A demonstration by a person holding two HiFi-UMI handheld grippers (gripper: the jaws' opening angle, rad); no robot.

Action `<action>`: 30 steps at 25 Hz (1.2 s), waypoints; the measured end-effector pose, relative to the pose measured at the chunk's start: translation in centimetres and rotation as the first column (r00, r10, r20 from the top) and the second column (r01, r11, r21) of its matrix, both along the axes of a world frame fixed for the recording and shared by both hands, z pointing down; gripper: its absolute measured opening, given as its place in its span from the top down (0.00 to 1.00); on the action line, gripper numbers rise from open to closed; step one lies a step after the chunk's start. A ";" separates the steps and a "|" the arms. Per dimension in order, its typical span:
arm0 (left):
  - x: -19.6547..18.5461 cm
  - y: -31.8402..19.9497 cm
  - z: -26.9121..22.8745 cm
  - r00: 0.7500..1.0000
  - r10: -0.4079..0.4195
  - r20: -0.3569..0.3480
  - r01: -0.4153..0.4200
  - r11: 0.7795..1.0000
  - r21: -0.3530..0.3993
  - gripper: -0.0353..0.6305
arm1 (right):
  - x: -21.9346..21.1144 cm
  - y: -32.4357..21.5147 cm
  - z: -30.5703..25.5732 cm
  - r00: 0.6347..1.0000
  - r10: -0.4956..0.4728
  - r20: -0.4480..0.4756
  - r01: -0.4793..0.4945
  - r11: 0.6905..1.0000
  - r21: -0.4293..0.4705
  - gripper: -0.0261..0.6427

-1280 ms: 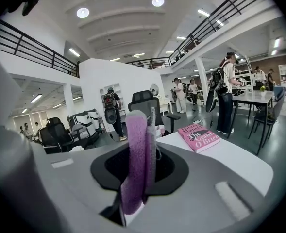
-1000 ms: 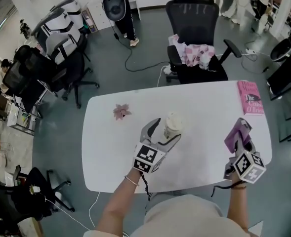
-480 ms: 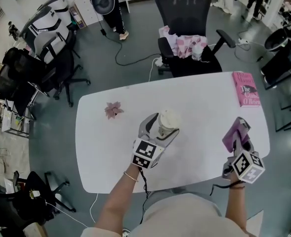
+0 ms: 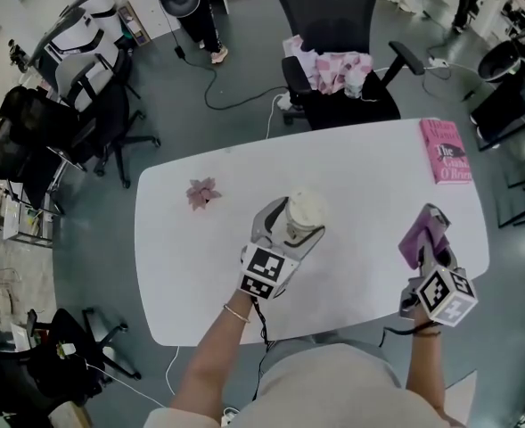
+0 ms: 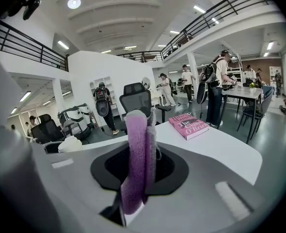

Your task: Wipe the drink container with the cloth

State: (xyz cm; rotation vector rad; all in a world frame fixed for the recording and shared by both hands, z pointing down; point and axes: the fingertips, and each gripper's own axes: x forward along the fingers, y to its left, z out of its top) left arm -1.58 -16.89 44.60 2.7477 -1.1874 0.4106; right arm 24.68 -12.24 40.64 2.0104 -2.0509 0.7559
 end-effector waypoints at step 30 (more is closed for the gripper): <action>0.2 0.0 0.3 0.999 0.030 -0.012 -0.030 0.999 0.021 0.36 | -7.3 -3.6 -2.1 0.950 -0.313 -0.007 0.312 0.948 -0.065 0.86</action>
